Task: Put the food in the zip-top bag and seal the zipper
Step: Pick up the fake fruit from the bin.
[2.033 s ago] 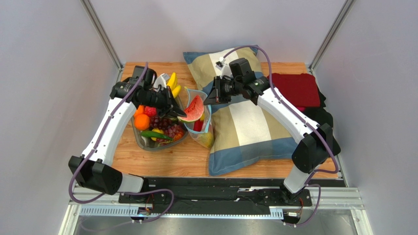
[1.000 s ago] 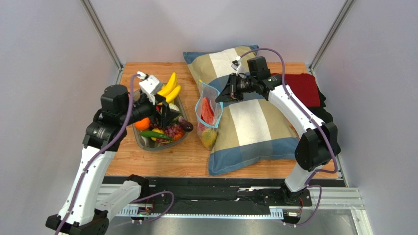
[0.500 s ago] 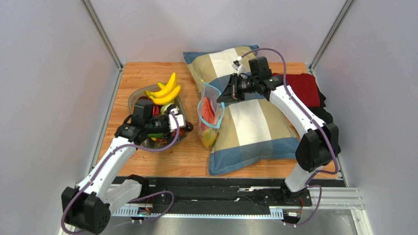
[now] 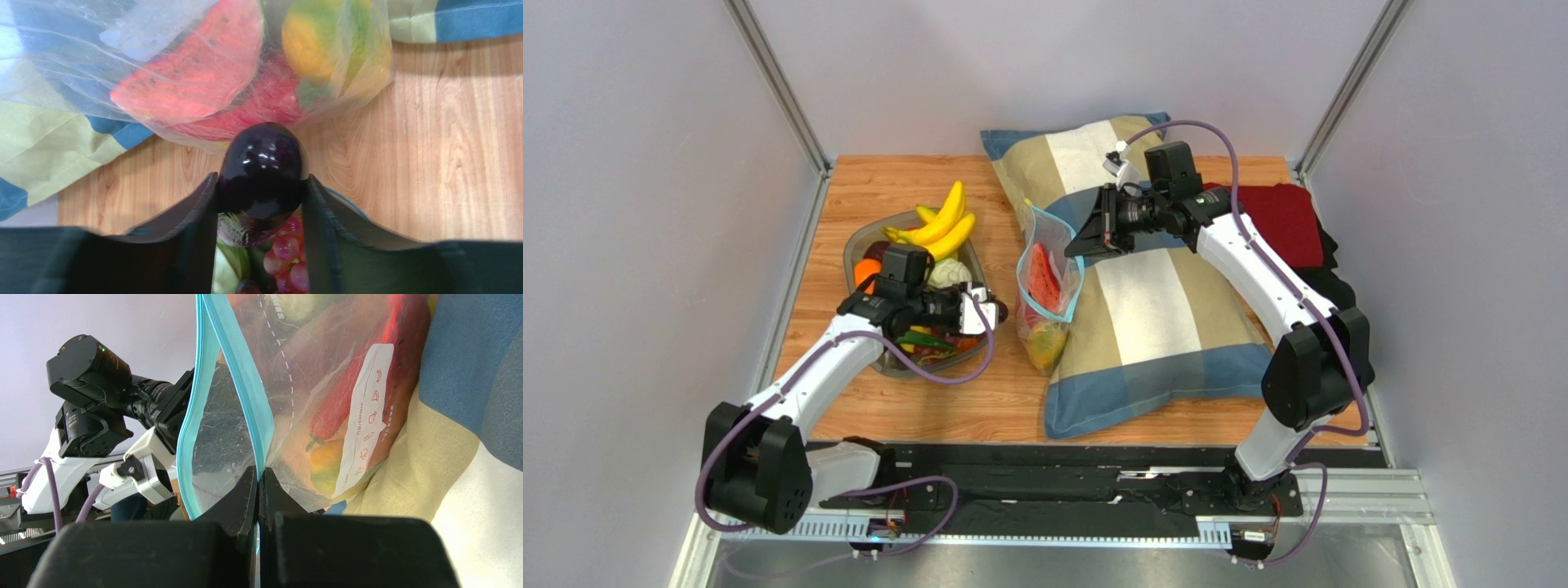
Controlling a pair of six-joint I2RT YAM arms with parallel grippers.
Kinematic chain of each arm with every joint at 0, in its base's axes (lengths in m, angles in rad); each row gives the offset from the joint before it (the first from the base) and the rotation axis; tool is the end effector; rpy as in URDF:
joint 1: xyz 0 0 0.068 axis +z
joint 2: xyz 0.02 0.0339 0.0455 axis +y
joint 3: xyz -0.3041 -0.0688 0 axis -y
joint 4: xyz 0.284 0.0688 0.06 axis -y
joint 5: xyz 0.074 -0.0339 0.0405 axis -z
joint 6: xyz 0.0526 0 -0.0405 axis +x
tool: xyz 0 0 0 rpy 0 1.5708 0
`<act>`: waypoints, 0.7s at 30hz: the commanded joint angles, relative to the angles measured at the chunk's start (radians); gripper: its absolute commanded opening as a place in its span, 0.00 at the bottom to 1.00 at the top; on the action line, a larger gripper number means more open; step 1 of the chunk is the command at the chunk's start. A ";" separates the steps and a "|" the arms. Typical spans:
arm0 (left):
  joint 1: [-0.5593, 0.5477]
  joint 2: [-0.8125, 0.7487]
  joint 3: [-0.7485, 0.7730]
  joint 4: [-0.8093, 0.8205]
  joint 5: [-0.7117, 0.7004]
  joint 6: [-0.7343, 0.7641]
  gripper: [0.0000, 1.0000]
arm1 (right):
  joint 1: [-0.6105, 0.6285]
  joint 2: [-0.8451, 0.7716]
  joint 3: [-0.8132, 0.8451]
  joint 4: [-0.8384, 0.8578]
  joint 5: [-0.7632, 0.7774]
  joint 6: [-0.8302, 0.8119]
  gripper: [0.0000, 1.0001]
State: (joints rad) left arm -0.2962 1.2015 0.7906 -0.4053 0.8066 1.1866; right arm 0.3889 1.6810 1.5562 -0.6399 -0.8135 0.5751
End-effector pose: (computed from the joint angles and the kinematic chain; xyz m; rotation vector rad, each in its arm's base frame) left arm 0.2473 -0.1152 0.2582 1.6817 1.3103 -0.4508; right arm 0.3762 0.1954 0.3637 -0.2182 2.4574 1.4058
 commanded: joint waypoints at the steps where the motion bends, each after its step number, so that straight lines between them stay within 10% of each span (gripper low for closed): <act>1: -0.009 -0.078 0.058 -0.049 0.105 0.067 0.35 | -0.005 -0.023 0.005 0.022 -0.021 -0.004 0.00; 6: -0.011 -0.178 0.097 -0.171 0.095 0.050 0.03 | -0.005 -0.018 0.004 0.032 -0.027 0.006 0.00; 21: -0.130 -0.228 0.554 -0.089 0.198 -0.660 0.00 | 0.042 -0.009 0.014 0.045 -0.047 -0.009 0.00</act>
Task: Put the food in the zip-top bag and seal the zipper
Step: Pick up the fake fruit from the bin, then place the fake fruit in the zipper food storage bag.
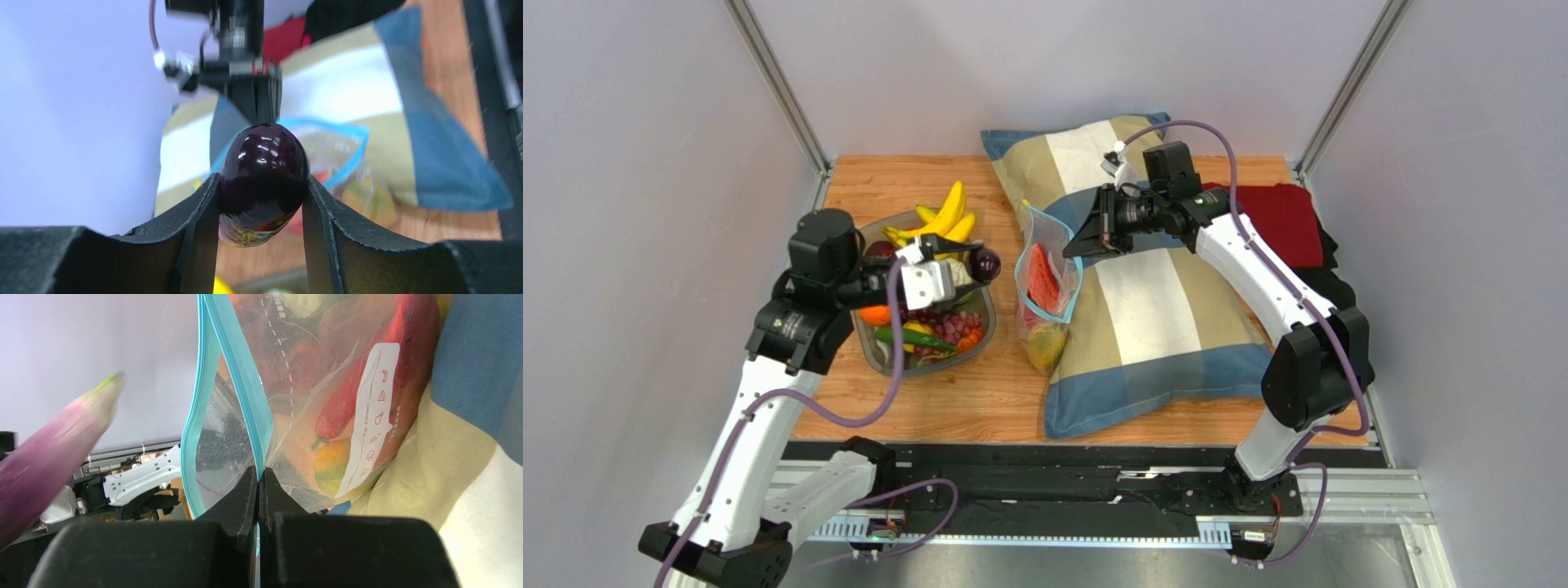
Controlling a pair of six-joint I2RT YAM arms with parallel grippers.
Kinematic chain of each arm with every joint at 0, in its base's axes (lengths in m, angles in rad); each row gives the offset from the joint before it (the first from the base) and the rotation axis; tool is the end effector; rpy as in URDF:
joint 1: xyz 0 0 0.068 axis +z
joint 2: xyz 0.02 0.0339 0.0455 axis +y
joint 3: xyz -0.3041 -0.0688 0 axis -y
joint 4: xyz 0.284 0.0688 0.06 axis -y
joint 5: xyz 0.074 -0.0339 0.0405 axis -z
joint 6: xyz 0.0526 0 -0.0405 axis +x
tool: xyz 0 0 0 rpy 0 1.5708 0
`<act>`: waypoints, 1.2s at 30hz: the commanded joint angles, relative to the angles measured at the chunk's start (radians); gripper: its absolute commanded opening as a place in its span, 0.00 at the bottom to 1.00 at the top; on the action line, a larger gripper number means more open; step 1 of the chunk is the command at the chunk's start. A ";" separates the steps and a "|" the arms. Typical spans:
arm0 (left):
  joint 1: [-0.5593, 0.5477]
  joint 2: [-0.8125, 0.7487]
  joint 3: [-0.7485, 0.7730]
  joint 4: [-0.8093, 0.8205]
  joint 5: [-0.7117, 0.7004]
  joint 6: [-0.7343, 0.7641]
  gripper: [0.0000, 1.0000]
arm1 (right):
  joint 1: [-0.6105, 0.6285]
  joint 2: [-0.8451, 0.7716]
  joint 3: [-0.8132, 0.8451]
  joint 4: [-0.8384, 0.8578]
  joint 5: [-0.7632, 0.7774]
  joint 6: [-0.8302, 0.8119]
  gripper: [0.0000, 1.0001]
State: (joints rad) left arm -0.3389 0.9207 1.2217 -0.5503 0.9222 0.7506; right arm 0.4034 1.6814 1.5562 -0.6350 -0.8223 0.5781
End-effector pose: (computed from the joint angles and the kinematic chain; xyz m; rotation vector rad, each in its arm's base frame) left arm 0.1670 -0.1033 0.4710 1.3852 1.0696 -0.5346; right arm 0.3734 0.2013 0.3642 -0.2405 2.4564 1.4235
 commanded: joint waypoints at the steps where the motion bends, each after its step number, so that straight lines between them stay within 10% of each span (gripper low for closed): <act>1: -0.115 0.069 0.142 0.027 0.084 -0.205 0.00 | 0.032 -0.005 0.016 0.041 -0.043 -0.014 0.00; 13: -0.203 0.306 0.208 -0.233 0.144 0.240 0.00 | 0.052 -0.026 0.016 0.017 -0.087 -0.049 0.00; 24: -0.203 0.515 0.343 -0.394 -0.137 0.654 0.05 | 0.055 -0.031 -0.005 -0.006 -0.101 -0.073 0.00; 36: -0.238 0.514 0.383 -0.504 -0.198 0.690 0.68 | 0.057 -0.034 0.007 -0.017 -0.101 -0.089 0.00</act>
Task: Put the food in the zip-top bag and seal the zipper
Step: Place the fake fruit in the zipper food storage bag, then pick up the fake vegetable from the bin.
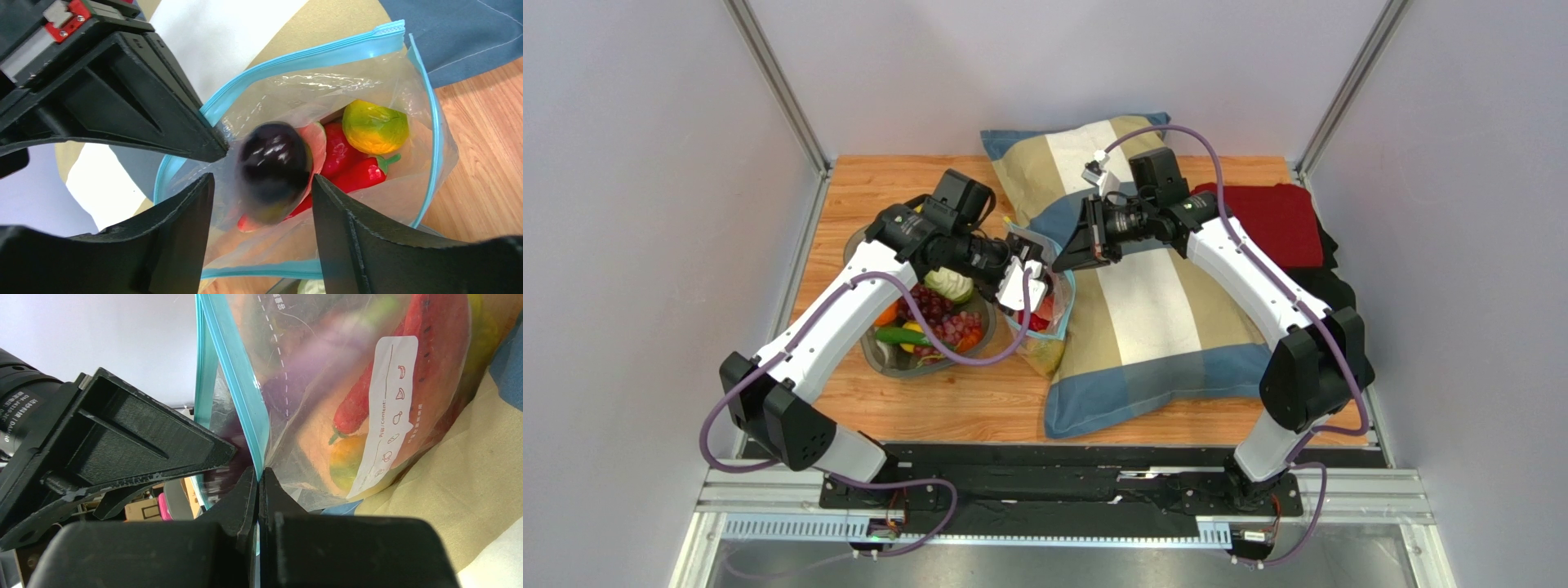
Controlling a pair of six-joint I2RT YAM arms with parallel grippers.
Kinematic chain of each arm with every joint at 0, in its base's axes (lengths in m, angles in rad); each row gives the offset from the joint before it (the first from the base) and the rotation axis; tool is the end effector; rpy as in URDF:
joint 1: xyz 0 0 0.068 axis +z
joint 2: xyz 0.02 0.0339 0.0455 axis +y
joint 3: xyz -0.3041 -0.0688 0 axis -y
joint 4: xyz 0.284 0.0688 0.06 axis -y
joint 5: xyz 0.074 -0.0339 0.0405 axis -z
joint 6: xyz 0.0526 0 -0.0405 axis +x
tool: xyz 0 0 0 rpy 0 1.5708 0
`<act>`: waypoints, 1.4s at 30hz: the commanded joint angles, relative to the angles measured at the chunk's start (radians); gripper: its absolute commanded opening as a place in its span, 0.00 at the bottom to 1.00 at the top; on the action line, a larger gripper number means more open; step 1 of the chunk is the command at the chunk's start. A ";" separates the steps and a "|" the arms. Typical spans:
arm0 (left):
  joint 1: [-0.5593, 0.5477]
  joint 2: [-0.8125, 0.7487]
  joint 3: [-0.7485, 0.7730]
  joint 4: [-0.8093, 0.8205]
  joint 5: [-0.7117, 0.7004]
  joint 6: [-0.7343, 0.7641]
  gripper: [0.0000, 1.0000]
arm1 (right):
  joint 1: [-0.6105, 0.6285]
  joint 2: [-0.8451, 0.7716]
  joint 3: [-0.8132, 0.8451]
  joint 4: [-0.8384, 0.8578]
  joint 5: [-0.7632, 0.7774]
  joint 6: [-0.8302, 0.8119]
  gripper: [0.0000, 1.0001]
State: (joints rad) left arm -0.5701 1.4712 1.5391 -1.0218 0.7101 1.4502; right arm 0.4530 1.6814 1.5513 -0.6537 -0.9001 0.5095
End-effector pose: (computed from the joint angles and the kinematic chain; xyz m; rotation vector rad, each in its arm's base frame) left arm 0.2634 -0.2096 0.4023 2.0573 0.9763 -0.4516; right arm 0.3583 0.2202 0.3631 -0.4185 2.4428 1.5076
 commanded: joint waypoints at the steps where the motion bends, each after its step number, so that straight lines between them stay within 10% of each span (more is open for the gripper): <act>1: -0.007 -0.044 0.078 -0.031 0.015 -0.040 0.83 | 0.007 -0.034 0.012 0.002 -0.022 -0.023 0.00; 13: 0.293 -0.259 -0.034 0.118 0.132 -0.783 0.86 | -0.004 -0.040 0.007 -0.001 -0.003 -0.029 0.00; 23: 0.447 -0.272 -0.315 -0.242 -0.032 -0.317 0.77 | -0.005 -0.014 0.021 -0.027 -0.005 -0.051 0.00; 42: 0.438 -0.057 -0.402 -0.225 -0.239 -0.017 0.62 | -0.005 0.021 0.043 -0.037 0.013 -0.062 0.00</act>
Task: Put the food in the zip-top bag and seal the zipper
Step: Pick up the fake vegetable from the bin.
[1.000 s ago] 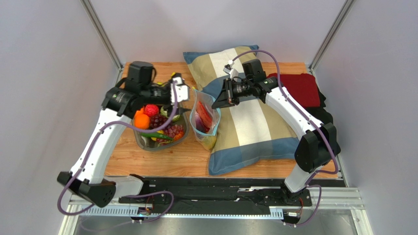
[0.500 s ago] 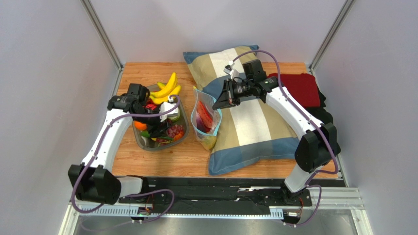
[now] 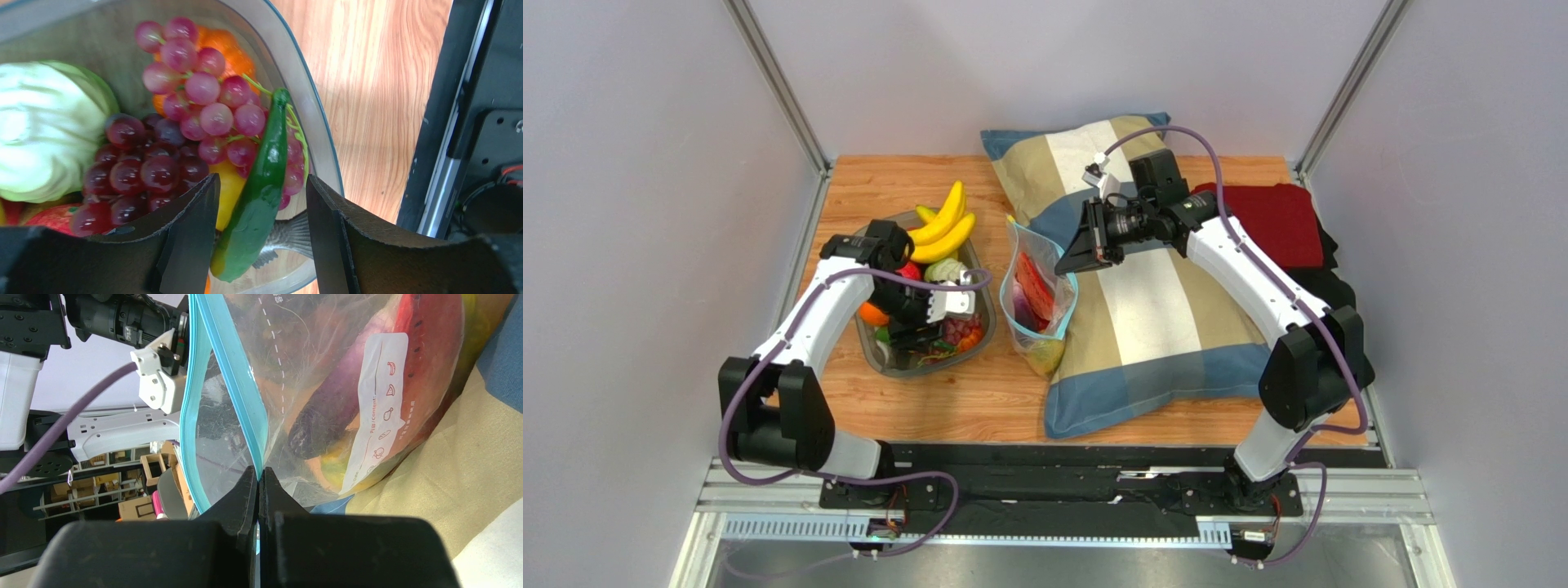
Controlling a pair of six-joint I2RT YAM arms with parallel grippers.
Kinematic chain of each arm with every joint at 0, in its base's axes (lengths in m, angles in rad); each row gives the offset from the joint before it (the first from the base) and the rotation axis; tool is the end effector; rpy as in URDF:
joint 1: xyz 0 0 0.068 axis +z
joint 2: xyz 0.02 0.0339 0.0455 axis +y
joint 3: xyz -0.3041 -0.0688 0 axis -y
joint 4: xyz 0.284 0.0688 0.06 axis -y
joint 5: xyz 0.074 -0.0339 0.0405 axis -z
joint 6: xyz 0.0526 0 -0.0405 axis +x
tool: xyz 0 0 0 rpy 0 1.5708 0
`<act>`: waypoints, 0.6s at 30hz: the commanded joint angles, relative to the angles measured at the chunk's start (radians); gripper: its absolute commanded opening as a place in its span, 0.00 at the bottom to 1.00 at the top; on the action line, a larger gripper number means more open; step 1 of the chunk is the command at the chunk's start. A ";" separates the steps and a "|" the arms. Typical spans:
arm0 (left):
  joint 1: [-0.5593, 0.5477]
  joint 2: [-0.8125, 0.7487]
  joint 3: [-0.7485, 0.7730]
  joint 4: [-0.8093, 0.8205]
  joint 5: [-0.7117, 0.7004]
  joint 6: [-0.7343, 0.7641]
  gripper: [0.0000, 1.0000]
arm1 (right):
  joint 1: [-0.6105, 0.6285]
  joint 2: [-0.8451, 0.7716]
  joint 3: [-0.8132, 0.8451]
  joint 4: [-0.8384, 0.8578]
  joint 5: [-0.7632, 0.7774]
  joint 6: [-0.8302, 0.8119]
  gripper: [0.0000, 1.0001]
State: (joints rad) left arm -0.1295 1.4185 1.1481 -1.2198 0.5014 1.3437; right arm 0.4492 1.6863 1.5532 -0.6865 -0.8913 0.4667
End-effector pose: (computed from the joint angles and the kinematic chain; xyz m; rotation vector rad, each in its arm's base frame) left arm 0.2677 -0.0604 0.2763 1.8650 2.0143 -0.5142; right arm 0.3584 0.2182 0.3591 -0.4407 2.4574 1.4790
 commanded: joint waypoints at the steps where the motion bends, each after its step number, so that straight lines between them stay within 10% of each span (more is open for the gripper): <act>1: -0.002 -0.001 -0.020 -0.024 -0.035 0.089 0.62 | -0.001 0.018 0.041 -0.004 0.005 -0.017 0.00; 18: -0.031 -0.110 0.378 -0.342 0.213 0.008 0.01 | 0.000 0.030 0.036 0.007 0.005 -0.014 0.00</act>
State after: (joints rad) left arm -0.1379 1.3590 1.3800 -1.3285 0.5507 1.3937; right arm 0.4492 1.7020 1.5551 -0.6949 -0.8879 0.4648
